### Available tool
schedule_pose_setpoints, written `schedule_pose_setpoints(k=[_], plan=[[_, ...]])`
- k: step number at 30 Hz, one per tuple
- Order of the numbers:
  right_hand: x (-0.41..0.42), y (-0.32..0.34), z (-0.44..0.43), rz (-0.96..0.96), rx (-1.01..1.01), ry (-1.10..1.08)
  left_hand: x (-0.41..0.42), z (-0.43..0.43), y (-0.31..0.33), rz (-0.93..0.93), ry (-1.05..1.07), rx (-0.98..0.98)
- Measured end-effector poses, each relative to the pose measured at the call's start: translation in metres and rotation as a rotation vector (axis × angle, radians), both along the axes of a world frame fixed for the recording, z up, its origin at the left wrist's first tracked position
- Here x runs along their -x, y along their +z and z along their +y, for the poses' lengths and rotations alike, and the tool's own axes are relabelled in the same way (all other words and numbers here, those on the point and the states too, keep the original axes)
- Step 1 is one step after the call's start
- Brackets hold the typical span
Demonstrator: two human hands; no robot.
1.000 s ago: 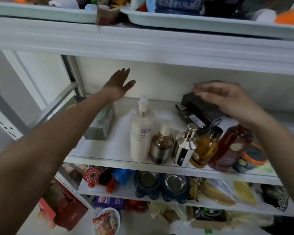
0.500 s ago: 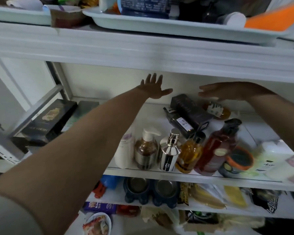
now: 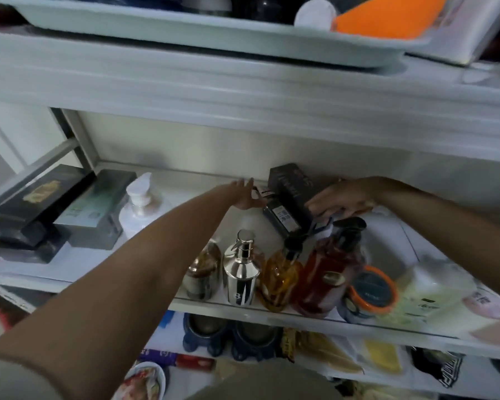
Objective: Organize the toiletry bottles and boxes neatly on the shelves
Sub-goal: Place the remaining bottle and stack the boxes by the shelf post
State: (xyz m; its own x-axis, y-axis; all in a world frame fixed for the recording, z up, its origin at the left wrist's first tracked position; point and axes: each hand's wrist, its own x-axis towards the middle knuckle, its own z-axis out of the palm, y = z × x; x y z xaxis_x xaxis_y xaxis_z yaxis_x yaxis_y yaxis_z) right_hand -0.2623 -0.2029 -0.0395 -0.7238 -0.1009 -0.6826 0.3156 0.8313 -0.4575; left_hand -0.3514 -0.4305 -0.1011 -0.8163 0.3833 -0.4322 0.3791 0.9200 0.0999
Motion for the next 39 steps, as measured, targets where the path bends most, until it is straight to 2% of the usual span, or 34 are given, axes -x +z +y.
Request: schedule_pose_setpoints(k=[3, 11, 14, 18, 23, 30, 36, 39], plan=[[0.000, -0.021, -0.004, -0.041, 0.008, 0.056, -0.004, 0.011, 0.007, -0.087, 0.017, 0.052], [0.011, -0.049, -0.026, -0.035, -0.091, 0.171, -0.008, 0.029, 0.005, -0.240, 0.072, 0.038], [0.020, -0.060, -0.026, -0.011, -0.072, 0.134, -0.008, 0.027, 0.002, -0.320, 0.153, -0.030], [0.033, -0.068, -0.029, -0.015, -0.147, 0.127, -0.010, 0.021, 0.000, -0.405, 0.258, -0.127], [0.033, -0.088, -0.026, 0.024, 0.025, -0.044, -0.009, 0.016, -0.002, -0.448, 0.341, -0.214], [0.025, -0.105, -0.049, 0.118, 0.071, -0.126, -0.008, 0.022, -0.003, -0.434, 0.349, -0.250], [0.024, -0.107, -0.046, 0.051, 0.177, -0.148, -0.007, 0.021, -0.001, -0.431, 0.373, -0.274], [0.024, -0.109, -0.035, 0.001, 0.321, -0.244, -0.006, 0.019, -0.001, -0.458, 0.406, -0.319]])
